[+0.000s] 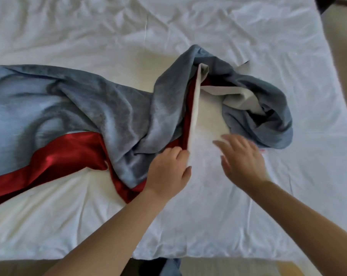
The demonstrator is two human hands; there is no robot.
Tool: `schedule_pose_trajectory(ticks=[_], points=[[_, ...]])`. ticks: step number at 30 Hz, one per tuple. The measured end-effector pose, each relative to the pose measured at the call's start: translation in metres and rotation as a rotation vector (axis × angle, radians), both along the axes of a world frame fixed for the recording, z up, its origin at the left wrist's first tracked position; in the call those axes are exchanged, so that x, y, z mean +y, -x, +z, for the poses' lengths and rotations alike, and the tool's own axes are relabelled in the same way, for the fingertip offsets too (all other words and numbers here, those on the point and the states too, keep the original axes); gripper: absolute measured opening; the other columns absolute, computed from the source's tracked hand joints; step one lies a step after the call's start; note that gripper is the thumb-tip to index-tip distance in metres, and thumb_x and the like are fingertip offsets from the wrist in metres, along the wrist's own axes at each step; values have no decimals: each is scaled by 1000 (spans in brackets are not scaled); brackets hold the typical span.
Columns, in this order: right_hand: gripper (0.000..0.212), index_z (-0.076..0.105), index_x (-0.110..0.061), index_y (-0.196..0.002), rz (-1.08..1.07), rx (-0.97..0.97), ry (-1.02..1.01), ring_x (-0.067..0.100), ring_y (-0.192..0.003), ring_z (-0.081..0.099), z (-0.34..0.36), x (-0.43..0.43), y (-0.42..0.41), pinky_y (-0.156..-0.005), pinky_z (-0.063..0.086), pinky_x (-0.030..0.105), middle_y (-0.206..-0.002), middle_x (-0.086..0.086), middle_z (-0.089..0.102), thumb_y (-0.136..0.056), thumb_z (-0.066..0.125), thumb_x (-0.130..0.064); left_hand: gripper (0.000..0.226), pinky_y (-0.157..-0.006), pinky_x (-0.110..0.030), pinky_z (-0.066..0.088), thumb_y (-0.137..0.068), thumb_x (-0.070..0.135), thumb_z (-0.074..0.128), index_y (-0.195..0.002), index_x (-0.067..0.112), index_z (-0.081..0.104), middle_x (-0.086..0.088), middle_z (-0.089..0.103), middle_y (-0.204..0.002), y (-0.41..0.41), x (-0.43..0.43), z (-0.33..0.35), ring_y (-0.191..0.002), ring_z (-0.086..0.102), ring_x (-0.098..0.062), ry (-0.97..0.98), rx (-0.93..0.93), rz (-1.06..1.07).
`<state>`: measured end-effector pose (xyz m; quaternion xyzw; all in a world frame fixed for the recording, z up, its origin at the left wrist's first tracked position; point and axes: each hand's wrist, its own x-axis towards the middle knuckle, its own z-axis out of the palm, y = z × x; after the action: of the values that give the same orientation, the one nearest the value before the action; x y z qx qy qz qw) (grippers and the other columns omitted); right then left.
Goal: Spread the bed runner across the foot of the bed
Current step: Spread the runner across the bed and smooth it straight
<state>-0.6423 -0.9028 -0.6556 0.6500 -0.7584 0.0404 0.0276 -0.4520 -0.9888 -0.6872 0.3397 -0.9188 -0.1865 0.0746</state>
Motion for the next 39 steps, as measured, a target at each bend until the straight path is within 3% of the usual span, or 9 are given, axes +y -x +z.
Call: schedule_pose_trajectory(ticks=[4, 7, 14, 16, 18, 21, 28, 35, 39], points=[[53, 55, -11, -129, -278, 74, 248, 31, -123, 46, 24, -14, 67, -96, 40, 43, -133, 12, 51, -78, 65, -16, 39, -66, -39, 52, -77, 21, 68, -113, 8, 60, -9, 60, -105, 75, -23, 11, -88, 59, -28, 85, 89, 21], [76, 37, -12, -142, -528, 3, 162, 32, -133, 35, 35, -32, 103, -104, 34, 44, -145, 13, 38, -76, 73, -23, 43, -71, -41, 53, -76, 11, 66, -118, 5, 58, -15, 59, -113, 125, -54, 26, -95, 59, -31, 212, 147, 1], [31, 52, -15, -119, -562, -146, -71, 33, -92, 59, 11, -35, 120, -63, 38, 33, -106, 10, 63, -89, 49, -8, 66, -104, -41, 37, -79, 12, 70, -139, 8, 43, -15, 42, -145, 201, -110, 40, -133, 40, -31, 312, 8, -95], [24, 57, -13, -106, -534, -135, -59, 34, -82, 58, 4, -30, 121, -59, 32, 31, -94, 9, 63, -85, 49, -5, 51, -97, -41, 41, -75, 6, 71, -124, 7, 58, -14, 55, -132, 215, -116, 34, -126, 48, -31, 292, 0, -121], [23, 59, -14, -103, -518, -125, -48, 33, -76, 57, -2, -27, 127, -57, 32, 30, -89, 8, 64, -83, 50, -6, 29, -66, -36, 46, -63, -1, 75, -90, 7, 70, -13, 69, -91, 224, -115, 24, -89, 65, -32, 336, -22, -165], [31, 61, -21, -111, -563, -180, 47, 30, -81, 61, -13, -17, 138, -59, 38, 30, -93, 3, 67, -82, 56, -13, 19, -46, -26, 24, -57, -6, 72, -68, 6, 62, -10, 59, -58, 226, -108, 2, -47, 55, -30, 286, -32, -151], [32, 62, -20, -110, -680, -323, 38, 31, -97, 59, -58, 12, 145, -68, 41, 32, -107, 4, 64, -78, 65, -17, 26, -44, -21, 16, -52, -6, 72, -71, 10, 64, -5, 60, -58, 235, -101, -31, -45, 54, -29, 234, -43, -145], [19, 63, -5, -78, -589, -325, 12, 29, -62, 49, -49, 3, 214, -58, 29, 29, -74, 6, 55, -66, 56, 7, 22, -48, -14, 4, -51, -3, 72, -61, 8, 56, -6, 55, -53, 271, -85, -20, -42, 48, -27, 191, -4, -51], [19, 66, -4, -80, -579, -226, 22, 38, -74, 57, -12, 13, 296, -60, 34, 32, -83, 16, 59, -65, 57, 5, 27, -45, -18, 20, -52, 3, 81, -56, 9, 54, -7, 53, -50, 313, -50, -7, -39, 49, -28, 120, 25, -51]])
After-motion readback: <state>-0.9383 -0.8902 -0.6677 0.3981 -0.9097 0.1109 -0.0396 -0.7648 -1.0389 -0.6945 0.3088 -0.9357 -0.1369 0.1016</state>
